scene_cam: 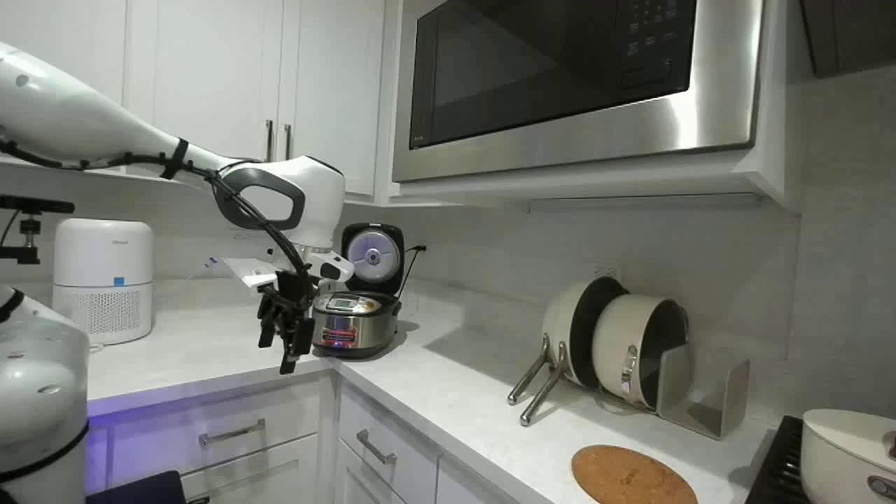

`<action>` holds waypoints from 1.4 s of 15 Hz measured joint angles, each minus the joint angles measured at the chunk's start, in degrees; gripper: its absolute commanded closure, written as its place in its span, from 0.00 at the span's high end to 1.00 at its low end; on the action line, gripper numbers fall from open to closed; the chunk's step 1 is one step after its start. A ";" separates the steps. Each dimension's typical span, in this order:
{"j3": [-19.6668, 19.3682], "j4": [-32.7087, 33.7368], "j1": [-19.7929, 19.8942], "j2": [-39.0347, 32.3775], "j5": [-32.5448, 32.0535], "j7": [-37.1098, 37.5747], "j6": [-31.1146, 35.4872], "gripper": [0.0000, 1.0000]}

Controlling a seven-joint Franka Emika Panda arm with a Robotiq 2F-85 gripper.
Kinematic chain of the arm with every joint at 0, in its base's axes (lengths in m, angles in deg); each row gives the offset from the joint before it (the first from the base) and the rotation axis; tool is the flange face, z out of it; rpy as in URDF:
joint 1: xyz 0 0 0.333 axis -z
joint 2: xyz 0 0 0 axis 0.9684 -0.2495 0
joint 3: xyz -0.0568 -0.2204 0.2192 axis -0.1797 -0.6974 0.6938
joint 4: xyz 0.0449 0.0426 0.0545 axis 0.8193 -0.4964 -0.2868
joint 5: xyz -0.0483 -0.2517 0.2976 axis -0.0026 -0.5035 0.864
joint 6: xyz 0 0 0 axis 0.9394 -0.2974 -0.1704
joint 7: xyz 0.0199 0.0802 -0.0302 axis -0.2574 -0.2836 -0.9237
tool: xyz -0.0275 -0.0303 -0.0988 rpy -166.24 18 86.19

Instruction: Push the lever on the toaster upwards

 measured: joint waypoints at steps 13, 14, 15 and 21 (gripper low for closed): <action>5.60 -2.95 -5.02 1.56 5.68 -2.45 -0.01 1.00; 6.78 -3.72 -6.61 2.36 7.09 -3.15 -0.01 1.00; 7.93 -4.43 -8.31 3.21 8.44 -3.56 -0.01 1.00; 13.26 -6.54 -17.30 8.14 16.77 -5.26 1.47 1.00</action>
